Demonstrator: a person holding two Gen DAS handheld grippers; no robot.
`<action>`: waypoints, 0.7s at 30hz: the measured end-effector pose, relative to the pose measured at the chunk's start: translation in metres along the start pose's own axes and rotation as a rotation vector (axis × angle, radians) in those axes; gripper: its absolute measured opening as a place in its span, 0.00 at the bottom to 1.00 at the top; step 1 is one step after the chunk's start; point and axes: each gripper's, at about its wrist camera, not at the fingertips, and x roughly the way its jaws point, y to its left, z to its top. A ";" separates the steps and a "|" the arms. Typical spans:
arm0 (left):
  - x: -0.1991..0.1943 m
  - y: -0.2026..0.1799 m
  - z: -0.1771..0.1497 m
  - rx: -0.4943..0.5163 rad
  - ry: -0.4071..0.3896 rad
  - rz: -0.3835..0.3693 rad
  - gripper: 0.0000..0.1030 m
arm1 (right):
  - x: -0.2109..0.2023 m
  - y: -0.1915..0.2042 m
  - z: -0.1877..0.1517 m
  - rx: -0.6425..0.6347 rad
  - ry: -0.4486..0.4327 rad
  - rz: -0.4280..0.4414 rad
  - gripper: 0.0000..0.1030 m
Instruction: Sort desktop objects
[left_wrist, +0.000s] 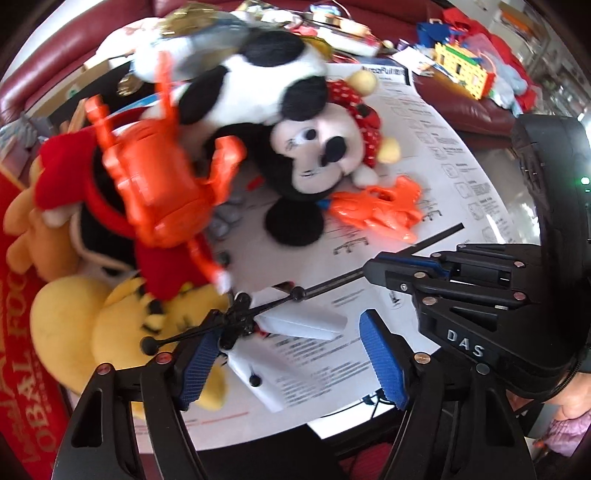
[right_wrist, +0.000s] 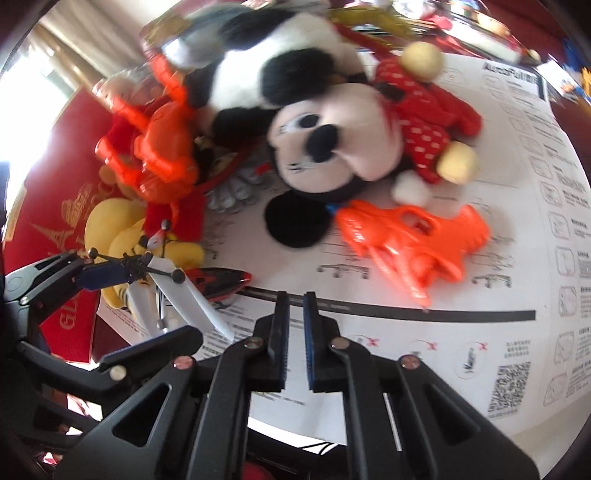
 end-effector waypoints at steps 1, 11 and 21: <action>0.001 -0.002 0.002 0.004 0.002 -0.006 0.74 | -0.002 -0.004 -0.001 0.007 -0.002 0.001 0.09; 0.008 -0.021 0.017 0.055 0.025 -0.052 0.69 | -0.009 -0.001 -0.003 -0.008 -0.014 0.048 0.08; 0.019 -0.045 0.055 0.067 0.049 -0.154 0.69 | -0.024 -0.040 -0.018 0.090 -0.043 -0.011 0.08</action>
